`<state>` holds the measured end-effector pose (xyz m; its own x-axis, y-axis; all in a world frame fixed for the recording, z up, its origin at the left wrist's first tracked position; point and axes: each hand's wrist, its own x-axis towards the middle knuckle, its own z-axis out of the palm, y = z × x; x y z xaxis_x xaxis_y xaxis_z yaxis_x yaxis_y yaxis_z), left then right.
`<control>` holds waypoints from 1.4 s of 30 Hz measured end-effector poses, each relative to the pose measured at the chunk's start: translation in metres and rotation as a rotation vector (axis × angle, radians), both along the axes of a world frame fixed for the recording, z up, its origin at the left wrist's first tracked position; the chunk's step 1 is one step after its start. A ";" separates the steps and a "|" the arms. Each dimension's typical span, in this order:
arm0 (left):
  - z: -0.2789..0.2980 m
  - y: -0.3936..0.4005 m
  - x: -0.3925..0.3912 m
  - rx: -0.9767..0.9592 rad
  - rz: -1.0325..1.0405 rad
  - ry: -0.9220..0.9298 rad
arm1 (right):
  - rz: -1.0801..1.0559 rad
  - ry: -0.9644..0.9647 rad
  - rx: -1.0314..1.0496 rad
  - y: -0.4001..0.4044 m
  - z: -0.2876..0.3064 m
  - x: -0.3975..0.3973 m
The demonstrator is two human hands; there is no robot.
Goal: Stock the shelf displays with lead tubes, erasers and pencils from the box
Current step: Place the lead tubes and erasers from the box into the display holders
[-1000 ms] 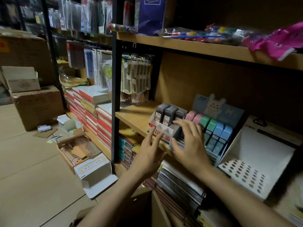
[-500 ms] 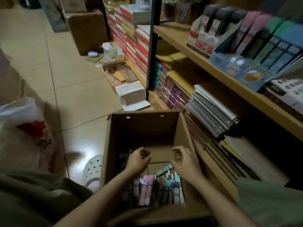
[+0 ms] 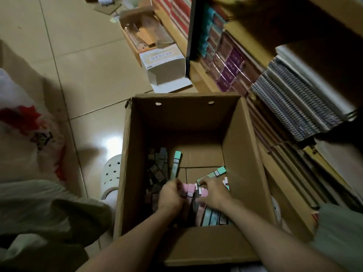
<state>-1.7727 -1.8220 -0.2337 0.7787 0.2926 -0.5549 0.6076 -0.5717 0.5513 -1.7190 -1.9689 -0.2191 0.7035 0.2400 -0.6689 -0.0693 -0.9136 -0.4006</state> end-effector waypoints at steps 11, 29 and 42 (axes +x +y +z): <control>-0.022 0.001 0.010 0.073 -0.100 -0.039 | -0.027 -0.104 -0.047 0.019 -0.022 -0.008; -0.031 0.012 0.028 0.006 0.125 0.133 | -0.112 -0.020 0.023 0.004 -0.007 -0.003; -0.036 -0.013 0.015 0.134 -0.261 -0.110 | -0.013 -0.452 0.161 -0.001 0.076 0.053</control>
